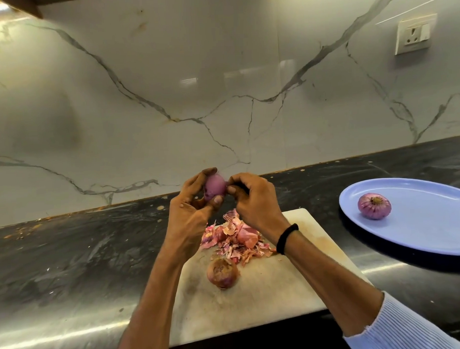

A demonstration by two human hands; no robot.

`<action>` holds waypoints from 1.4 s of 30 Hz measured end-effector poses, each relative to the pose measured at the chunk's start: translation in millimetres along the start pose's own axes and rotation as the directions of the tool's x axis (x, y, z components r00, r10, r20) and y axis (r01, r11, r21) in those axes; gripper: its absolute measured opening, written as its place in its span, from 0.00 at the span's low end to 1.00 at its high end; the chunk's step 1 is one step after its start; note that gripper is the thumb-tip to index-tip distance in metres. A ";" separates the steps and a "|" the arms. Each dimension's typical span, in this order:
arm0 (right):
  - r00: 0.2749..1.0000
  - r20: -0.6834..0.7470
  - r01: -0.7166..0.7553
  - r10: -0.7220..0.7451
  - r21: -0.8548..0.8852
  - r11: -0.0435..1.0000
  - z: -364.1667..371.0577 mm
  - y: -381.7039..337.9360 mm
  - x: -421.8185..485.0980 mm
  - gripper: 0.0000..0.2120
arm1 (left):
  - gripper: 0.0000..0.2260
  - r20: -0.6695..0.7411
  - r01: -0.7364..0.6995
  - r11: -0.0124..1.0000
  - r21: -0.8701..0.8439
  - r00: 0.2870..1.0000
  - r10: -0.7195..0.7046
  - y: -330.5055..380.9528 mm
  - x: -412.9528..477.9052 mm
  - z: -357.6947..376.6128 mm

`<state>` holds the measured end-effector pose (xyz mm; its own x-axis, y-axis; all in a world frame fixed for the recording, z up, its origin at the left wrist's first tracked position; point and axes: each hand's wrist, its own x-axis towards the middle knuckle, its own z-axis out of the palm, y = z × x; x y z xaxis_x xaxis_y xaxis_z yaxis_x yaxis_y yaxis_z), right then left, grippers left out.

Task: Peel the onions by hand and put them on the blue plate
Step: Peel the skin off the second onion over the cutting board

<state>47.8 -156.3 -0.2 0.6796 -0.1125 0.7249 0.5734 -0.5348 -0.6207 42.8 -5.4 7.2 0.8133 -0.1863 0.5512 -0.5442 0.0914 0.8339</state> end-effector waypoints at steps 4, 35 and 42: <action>0.994 -0.033 0.098 -0.100 -0.064 0.993 5.5 1.3 -0.8 0.04 | 0.21 -0.044 0.064 0.997 -0.048 0.997 -0.066 -3.3 1.6 2.2; 0.998 0.035 -0.061 0.054 0.236 0.970 7.8 -0.4 2.5 0.10 | 0.19 -0.167 0.258 0.944 -0.207 0.941 -0.294 13.6 3.1 6.5; 0.999 -0.005 -0.039 0.041 0.200 0.979 3.6 -2.5 1.6 0.06 | 0.15 -0.128 0.128 0.988 0.087 0.985 -0.116 8.2 1.2 0.5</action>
<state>49.2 -152.1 1.4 0.7004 -0.1383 0.7002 0.6264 -0.3513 -0.6959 39.3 -5.3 14.7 0.8906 -0.0687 0.4495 -0.4516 -0.0186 0.8920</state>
